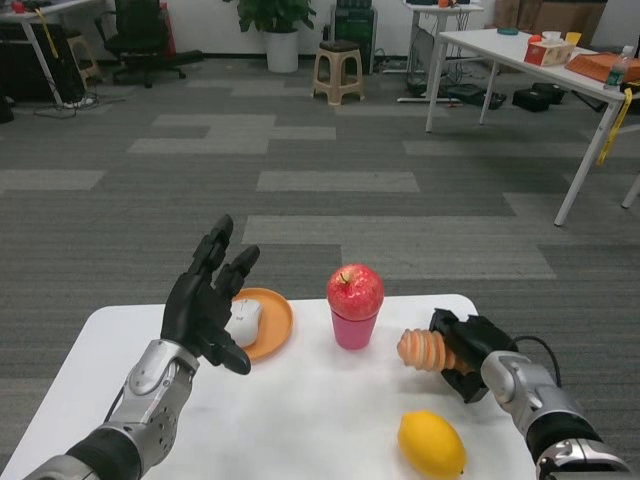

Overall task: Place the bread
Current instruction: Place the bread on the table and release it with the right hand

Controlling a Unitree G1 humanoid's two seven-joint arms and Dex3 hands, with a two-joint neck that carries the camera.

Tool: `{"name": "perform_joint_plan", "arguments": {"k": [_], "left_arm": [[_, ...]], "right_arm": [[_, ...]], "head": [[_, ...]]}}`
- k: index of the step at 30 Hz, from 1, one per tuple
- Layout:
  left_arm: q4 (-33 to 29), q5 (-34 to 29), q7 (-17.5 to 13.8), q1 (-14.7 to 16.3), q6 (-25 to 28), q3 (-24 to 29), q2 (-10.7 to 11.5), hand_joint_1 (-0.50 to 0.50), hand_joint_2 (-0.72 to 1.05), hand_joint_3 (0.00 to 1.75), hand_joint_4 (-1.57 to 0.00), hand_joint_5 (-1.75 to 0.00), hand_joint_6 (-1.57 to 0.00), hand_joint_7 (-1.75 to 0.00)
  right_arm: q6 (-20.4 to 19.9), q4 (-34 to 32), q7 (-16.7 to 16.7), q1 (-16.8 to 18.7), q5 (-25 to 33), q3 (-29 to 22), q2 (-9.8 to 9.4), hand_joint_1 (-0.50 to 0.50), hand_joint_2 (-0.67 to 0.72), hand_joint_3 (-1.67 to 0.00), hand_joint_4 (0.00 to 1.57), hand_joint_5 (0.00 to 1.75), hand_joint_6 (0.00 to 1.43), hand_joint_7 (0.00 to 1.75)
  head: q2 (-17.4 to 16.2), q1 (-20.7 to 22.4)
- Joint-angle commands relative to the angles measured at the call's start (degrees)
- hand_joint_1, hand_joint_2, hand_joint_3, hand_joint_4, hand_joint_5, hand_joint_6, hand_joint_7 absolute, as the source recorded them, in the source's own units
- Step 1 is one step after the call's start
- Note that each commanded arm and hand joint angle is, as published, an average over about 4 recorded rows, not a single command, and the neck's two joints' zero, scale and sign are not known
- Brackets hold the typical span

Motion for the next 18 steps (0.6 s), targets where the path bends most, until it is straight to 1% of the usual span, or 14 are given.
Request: {"name": "perform_joint_plan", "arguments": {"k": [1, 2, 3, 4, 6, 8, 9, 12, 14, 18], "left_arm": [[0.2, 0.0, 0.0, -0.1, -0.2, -0.2, 0.1, 0.5, -0.46, 0.09, 0.0, -0.41, 0.0, 0.0], [0.3, -0.1, 0.0, -0.1, -0.2, -0.2, 0.1, 0.5, -0.46, 0.09, 0.0, -0.41, 0.0, 0.0], [0.3, -0.1, 0.0, -0.1, -0.2, -0.2, 0.1, 0.5, -0.46, 0.09, 0.0, -0.41, 0.0, 0.0], [0.3, -0.1, 0.0, -0.1, -0.2, -0.2, 0.1, 0.5, -0.46, 0.09, 0.0, -0.41, 0.0, 0.0], [0.3, -0.1, 0.0, -0.1, -0.2, -0.2, 0.1, 0.5, -0.46, 0.04, 0.0, -0.41, 0.0, 0.0], [0.3, -0.1, 0.0, 0.0, -0.3, -0.2, 0.1, 0.5, -0.46, 0.02, 0.0, -0.41, 0.0, 0.0], [0.3, -0.2, 0.0, 0.0, -0.3, -0.1, 0.1, 0.5, -0.46, 0.04, 0.0, -0.41, 0.0, 0.0], [0.4, -0.4, 0.0, 0.0, -0.4, -0.1, 0.1, 0.5, -0.46, 0.09, 0.0, -0.41, 0.0, 0.0], [0.6, -0.5, 0.0, -0.1, -0.4, -0.2, 0.1, 0.5, -0.46, 0.09, 0.0, -0.41, 0.0, 0.0], [0.8, -0.5, 0.0, -0.2, -0.4, -0.2, 0.1, 0.5, -0.46, 0.09, 0.0, -0.41, 0.0, 0.0]], "right_arm": [[0.6, 0.4, -0.5, -1.3, 0.4, 0.2, 0.22, -0.46, -0.56, -1.47, 0.0, 0.78, 0.0, 1.15], [0.6, 0.6, -0.5, -1.3, 0.9, 0.2, 0.24, -0.46, -0.56, -1.37, 0.0, 0.53, 0.0, 0.94], [0.6, 0.8, -0.5, -1.3, 1.7, 0.2, 0.22, -0.46, -0.56, -1.23, 0.0, 0.27, 0.0, 0.7], [0.7, 1.1, -0.4, -1.3, 2.5, 0.2, 0.19, -0.46, -0.54, -1.11, 0.0, 0.05, 0.0, 0.49], [0.7, 1.5, 0.0, -1.3, 3.7, 0.3, -0.09, -0.46, -0.53, -0.89, 0.0, 0.0, 0.0, 0.28], [0.7, 1.9, 0.7, -1.3, 4.5, 0.3, -0.4, -0.46, -0.49, -0.71, 0.0, 0.0, 0.0, 0.12], [0.7, 1.9, 1.0, -1.3, 4.7, 0.4, -0.49, -0.46, -0.48, -0.67, 0.0, 0.0, 0.0, 0.09], [0.7, 1.8, 1.6, -1.3, 5.1, 0.5, -0.62, -0.46, -0.48, -0.63, 0.0, 0.0, 0.0, 0.0], [0.6, 1.6, 2.1, -1.3, 5.3, 0.7, -0.79, -0.46, -0.48, -0.63, 0.0, 0.0, 0.0, 0.0], [0.7, 1.8, 3.7, -1.8, 5.4, 0.8, -1.32, -0.42, -0.48, -0.58, 0.0, 0.0, 0.0, 0.0]], "head": [[0.6, 0.4], [0.9, 0.8], [1.3, 1.1], [1.6, 1.3], [1.1, 1.2], [0.8, 1.2], [0.8, 1.1], [0.7, 1.2], [0.8, 1.1], [0.8, 1.2]]}}
